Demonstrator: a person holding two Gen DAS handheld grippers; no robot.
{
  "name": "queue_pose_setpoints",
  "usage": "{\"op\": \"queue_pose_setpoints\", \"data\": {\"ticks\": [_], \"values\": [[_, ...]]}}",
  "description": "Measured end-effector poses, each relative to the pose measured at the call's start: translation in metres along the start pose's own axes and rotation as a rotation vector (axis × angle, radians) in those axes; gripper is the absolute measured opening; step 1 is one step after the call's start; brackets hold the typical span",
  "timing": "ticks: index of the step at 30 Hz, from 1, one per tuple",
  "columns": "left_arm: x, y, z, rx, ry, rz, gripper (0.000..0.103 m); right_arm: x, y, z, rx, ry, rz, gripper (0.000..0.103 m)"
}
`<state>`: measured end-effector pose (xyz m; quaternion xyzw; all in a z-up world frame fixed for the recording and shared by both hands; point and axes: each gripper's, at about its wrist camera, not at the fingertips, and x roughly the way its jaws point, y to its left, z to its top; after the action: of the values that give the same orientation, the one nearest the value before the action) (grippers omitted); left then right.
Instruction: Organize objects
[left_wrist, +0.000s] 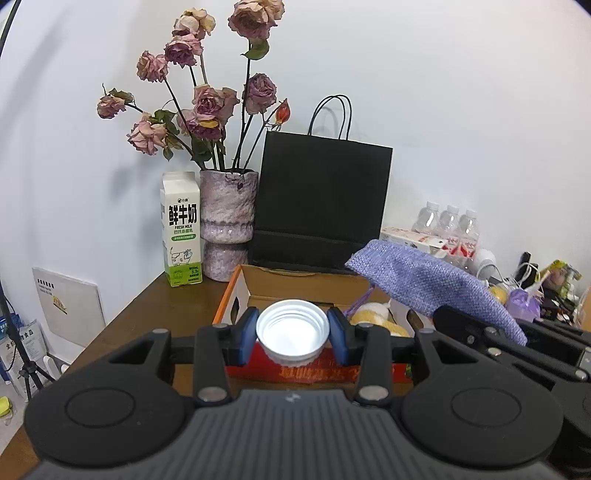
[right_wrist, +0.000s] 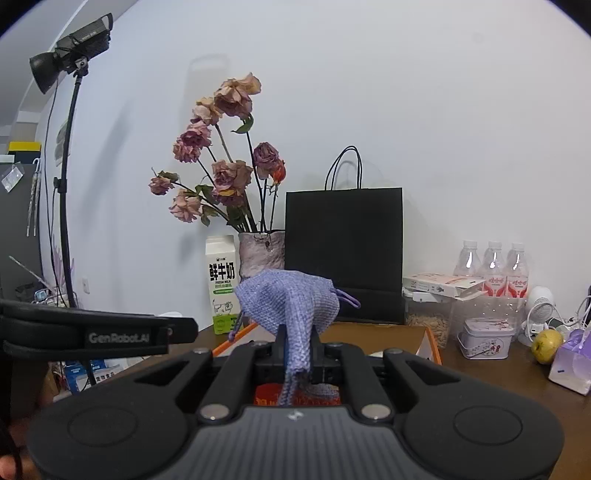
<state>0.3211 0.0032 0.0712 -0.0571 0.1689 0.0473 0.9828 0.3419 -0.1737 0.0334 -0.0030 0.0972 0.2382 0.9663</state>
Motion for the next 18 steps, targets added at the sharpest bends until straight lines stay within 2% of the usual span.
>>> {"op": "queue_pose_setpoints", "data": {"ticks": [18], "values": [[0.073,-0.012,0.010,-0.026,0.045,0.048,0.041,0.064,-0.030,0.017,0.040,0.047,0.005,0.007]]}}
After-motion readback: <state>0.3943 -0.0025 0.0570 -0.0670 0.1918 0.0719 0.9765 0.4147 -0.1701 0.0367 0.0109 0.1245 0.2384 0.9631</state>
